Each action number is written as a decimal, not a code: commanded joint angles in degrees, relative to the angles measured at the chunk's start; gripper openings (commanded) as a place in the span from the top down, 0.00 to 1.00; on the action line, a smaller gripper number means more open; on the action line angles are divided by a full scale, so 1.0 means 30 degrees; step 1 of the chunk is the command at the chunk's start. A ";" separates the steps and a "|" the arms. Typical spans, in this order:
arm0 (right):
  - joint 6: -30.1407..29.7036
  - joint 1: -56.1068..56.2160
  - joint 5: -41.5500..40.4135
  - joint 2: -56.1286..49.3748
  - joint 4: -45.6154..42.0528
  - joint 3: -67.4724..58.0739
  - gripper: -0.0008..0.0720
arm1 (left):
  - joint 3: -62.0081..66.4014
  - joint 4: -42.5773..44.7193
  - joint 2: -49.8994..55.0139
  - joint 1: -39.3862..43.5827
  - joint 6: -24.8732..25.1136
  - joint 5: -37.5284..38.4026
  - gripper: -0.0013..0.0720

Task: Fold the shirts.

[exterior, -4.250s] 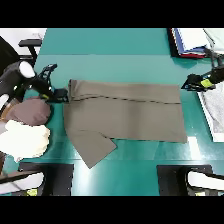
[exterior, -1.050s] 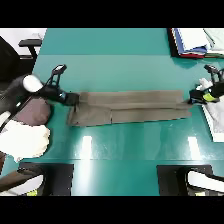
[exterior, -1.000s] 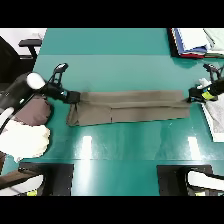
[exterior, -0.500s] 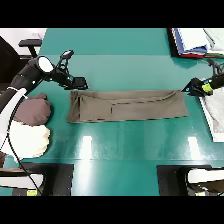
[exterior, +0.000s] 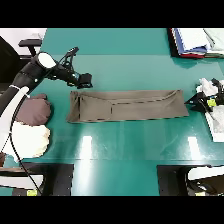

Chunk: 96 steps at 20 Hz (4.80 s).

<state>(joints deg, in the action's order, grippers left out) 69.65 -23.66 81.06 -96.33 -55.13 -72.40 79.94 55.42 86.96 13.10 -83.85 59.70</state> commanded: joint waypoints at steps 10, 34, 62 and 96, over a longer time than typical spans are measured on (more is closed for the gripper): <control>-0.1107 0.2528 -0.0801 0.2208 0.1763 -0.0670 0.96 | 0.1253 -0.1770 0.3410 0.4830 -0.0051 -0.3745 0.95; 0.1923 1.6852 -0.2535 0.6244 0.4561 -0.8553 0.96 | 0.5770 0.3075 0.2572 0.2812 -0.0554 0.0350 0.95; 0.2448 1.3318 -0.6054 0.0648 0.4867 0.1989 0.17 | 0.5566 0.5217 -0.5530 -0.4758 -0.0401 0.3213 0.95; 0.5843 -0.2980 -0.6717 0.4255 -0.0656 -0.6929 0.96 | 0.5566 0.5246 -0.5530 0.2892 -0.1435 0.0554 0.95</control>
<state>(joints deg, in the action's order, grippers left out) 87.37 -29.08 65.10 -83.79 -60.77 -93.10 96.66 71.24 70.35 21.58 -87.09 61.91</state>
